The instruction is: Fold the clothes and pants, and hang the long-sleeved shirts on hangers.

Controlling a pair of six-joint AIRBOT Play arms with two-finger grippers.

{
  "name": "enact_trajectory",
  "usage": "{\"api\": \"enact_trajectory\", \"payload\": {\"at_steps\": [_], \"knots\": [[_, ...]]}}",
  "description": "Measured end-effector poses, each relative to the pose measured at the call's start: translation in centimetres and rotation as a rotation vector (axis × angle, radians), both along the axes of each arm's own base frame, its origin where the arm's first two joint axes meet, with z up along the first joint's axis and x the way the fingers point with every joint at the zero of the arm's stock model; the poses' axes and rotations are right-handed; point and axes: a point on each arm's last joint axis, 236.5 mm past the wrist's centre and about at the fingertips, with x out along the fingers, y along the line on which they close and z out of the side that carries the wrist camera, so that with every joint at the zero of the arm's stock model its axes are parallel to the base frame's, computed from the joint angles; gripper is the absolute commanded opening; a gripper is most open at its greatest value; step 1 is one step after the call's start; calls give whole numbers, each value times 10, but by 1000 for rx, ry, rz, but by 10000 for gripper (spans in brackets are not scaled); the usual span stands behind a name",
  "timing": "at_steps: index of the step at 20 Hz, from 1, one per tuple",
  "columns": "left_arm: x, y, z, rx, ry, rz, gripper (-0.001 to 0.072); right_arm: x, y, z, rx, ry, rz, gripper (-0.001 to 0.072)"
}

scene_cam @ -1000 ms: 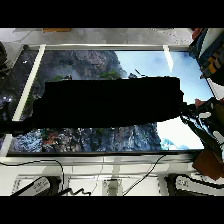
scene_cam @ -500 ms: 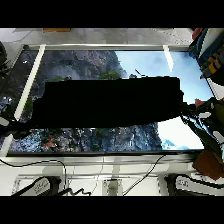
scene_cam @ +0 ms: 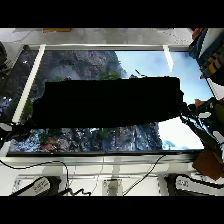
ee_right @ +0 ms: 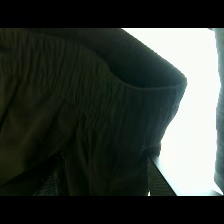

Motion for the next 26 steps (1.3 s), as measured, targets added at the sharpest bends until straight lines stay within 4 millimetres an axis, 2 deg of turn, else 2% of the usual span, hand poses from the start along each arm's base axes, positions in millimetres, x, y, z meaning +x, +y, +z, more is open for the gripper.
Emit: {"api": "enact_trajectory", "payload": {"at_steps": [2,3,4,5,6,7,11,13,16,19,21,26], "knots": [[7,-1,-6,-15,-19,28,395,0,0,0,-1,1,1,553],[11,-1,-9,-17,-31,38,347,0,0,0,-2,1,3,518],[16,-3,-10,-17,-43,44,344,0,0,0,-5,2,5,373],[20,-4,-11,-13,-55,46,256,-1,0,0,-8,3,9,202],[24,-5,-11,-3,-66,44,64,-1,0,0,-10,4,11,61],[27,-5,-12,3,-74,43,15,-1,0,-1,-10,5,14,26],[39,-4,0,46,-122,25,14,-3,5,4,-19,7,54,24],[47,5,23,111,-181,-2,14,-5,9,17,-47,-2,97,25],[49,18,65,204,-259,-32,14,-12,14,47,-102,-27,169,24],[39,32,102,297,-300,-52,14,-24,21,80,-158,-47,227,24],[27,40,115,338,-291,-62,14,-37,22,99,-197,-42,243,24],[-6,55,120,381,-207,-71,13,-81,20,131,-310,26,286,24]]}}
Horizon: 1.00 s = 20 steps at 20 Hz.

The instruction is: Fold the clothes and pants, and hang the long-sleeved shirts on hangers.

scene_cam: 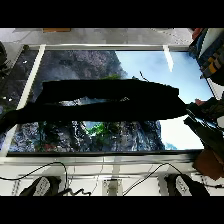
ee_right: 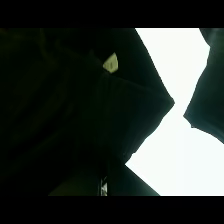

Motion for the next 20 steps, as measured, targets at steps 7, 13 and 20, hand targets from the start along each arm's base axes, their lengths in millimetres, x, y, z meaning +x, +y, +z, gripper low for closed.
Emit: {"api": "enact_trajectory", "payload": {"at_steps": [7,13,20], "knots": [[-9,6,1,28,29,1,11,-47,-13,24,-133,62,-26,24],[38,-1,36,117,-70,-78,7,-30,-29,46,-137,-69,-135,23],[156,-20,69,119,-6,-251,8,34,-51,44,-74,-155,-202,24]]}}
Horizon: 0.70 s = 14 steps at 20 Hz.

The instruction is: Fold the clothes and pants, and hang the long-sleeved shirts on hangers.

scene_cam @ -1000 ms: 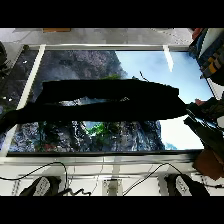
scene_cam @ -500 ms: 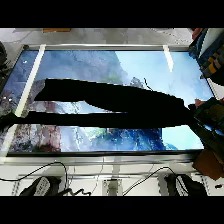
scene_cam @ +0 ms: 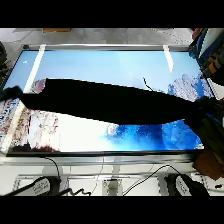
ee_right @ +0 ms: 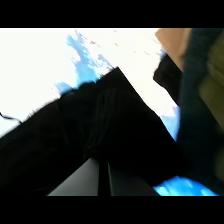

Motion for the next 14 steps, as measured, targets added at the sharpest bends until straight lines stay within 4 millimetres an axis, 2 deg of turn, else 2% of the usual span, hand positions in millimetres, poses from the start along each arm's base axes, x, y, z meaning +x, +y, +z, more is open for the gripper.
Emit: {"api": "enact_trajectory", "payload": {"at_steps": [3,6,11,14], "knots": [[52,-11,6,24,20,-40,8,37,-11,-9,34,17,-6,23],[93,-18,-5,34,37,-32,8,76,-18,-28,94,28,-26,24],[135,-32,-48,55,91,-31,9,128,-26,-62,192,0,-86,24],[154,-40,-62,61,62,-42,25,149,-29,-75,216,-37,-105,26]]}}
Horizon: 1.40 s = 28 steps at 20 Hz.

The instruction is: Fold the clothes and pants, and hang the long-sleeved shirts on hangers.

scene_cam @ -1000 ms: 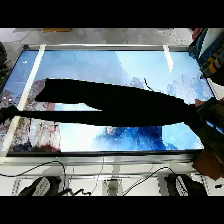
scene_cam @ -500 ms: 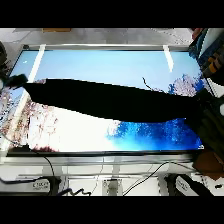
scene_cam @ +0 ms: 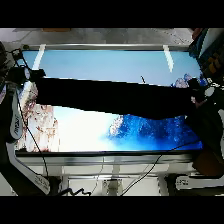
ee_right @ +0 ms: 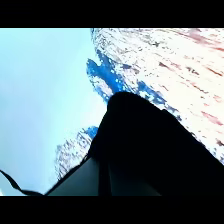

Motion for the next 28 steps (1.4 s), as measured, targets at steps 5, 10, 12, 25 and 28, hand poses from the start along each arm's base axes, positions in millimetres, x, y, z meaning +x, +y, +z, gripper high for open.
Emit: {"api": "enact_trajectory", "payload": {"at_steps": [5,10,12,25,28], "knots": [[25,-11,6,12,-96,-31,720,16,-5,0,-40,-49,11,699],[18,-16,56,28,-153,-37,641,13,-2,5,-71,-27,53,695],[-4,-3,75,32,-110,-3,640,9,1,9,-89,-8,80,695],[-211,3,15,-126,304,78,640,-15,4,33,-267,93,241,694],[-205,-22,-11,-293,210,127,639,-18,4,31,-304,118,284,694]]}}
